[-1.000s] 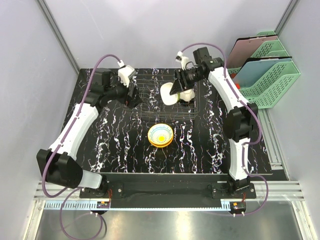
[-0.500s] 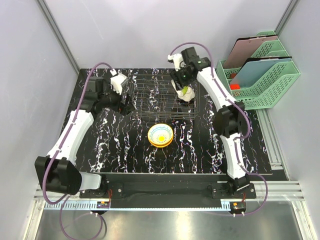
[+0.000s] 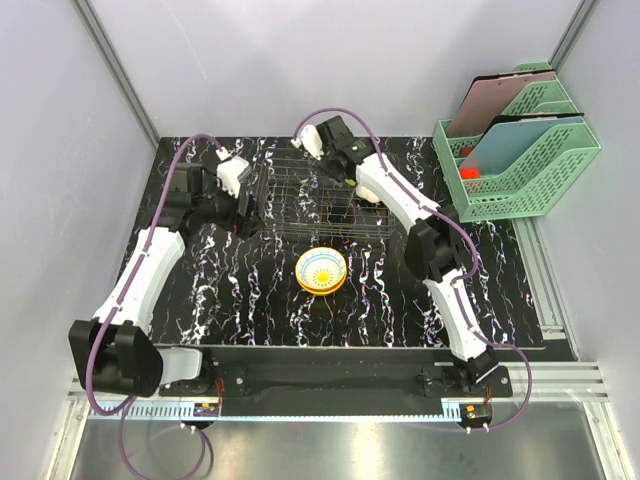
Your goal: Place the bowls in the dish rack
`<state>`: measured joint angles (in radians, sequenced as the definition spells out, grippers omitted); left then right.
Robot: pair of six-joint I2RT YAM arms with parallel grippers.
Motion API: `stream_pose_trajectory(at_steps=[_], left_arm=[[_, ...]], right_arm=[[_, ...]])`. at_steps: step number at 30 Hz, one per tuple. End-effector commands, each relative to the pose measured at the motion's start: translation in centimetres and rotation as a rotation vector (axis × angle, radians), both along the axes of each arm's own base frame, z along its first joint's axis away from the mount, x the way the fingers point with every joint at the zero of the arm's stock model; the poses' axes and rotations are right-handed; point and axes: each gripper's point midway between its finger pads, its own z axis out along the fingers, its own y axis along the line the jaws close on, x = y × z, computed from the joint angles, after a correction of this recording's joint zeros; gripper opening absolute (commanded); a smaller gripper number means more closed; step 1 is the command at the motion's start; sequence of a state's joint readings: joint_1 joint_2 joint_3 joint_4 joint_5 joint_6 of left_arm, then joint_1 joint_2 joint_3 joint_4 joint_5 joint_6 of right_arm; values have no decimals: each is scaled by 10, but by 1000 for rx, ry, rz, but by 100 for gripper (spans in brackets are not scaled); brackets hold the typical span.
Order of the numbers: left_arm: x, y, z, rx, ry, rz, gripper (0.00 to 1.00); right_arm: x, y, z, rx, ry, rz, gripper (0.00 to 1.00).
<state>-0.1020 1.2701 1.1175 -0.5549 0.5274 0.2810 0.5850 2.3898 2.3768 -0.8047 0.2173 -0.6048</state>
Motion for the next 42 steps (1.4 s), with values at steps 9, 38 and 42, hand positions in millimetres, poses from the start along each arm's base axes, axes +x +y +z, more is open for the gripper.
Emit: stream_pose_trajectory(at_steps=[9, 38, 42], left_arm=[[2, 1, 16, -34, -86, -13, 99], [4, 3, 16, -69, -88, -12, 99], [5, 6, 16, -66, -90, -6, 99]], right_arm=[[31, 1, -13, -274, -247, 51, 0], [3, 0, -68, -425, -242, 141, 75], [-7, 2, -60, -388, -204, 155, 92]])
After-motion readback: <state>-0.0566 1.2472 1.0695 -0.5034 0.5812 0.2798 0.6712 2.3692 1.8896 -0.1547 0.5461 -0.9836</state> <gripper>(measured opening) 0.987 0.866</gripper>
